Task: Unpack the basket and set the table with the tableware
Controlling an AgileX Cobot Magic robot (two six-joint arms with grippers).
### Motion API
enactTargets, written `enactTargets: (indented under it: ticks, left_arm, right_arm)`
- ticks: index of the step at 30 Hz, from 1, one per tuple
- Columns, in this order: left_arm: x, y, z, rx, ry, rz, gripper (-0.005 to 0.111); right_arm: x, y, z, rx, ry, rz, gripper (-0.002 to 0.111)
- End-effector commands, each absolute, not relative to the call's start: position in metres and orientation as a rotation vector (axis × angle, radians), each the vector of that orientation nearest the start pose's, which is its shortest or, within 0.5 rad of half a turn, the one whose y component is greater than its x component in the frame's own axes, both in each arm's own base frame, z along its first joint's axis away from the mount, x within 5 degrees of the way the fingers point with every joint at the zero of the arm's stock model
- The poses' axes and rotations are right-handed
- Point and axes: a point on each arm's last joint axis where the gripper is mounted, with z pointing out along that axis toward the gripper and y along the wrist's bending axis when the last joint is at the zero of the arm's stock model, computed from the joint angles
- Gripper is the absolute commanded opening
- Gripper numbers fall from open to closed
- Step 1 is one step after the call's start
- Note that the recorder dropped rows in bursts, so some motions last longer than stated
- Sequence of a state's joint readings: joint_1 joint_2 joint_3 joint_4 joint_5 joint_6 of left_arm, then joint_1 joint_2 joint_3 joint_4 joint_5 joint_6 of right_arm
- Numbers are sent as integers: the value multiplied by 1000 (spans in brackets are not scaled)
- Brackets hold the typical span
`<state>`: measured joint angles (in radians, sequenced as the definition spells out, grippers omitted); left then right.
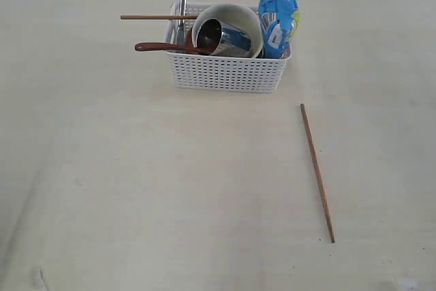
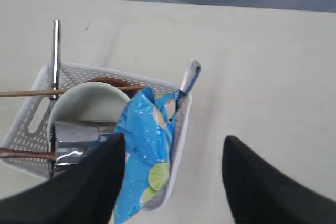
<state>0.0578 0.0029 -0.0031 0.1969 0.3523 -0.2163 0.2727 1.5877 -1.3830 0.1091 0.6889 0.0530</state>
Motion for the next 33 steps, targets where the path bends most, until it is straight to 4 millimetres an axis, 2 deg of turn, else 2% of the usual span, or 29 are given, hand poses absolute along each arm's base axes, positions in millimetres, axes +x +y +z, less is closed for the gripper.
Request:
enactTargets:
  ticks: [1, 8, 13, 17, 20, 24, 29, 33]
  left_arm:
    - [53, 9, 183, -132, 1819, 82, 81]
    - [53, 9, 183, -132, 1819, 82, 81]
    - [53, 9, 183, -132, 1819, 82, 81]
    - [53, 9, 183, -132, 1819, 82, 81]
    - [53, 9, 183, -132, 1819, 82, 81]
    - [53, 9, 183, -132, 1819, 82, 81]
    - [53, 9, 183, -132, 1819, 82, 81]
    - [53, 9, 183, -132, 1819, 82, 81]
  right_arm:
    - [337, 121, 338, -325, 2357, 277, 68]
    - [343, 169, 324, -505, 2293, 310, 68]
    - [363, 212, 311, -700, 2264, 297, 68]
    - [375, 256, 293, -990, 2145, 238, 68]
    - [381, 290, 283, -1146, 2026, 209, 68]
    - [386, 330, 257, -1392, 1866, 137, 68]
    - [388, 359, 218, -1623, 1727, 54, 68]
    - [388, 370, 197, -1718, 1655, -37, 68]
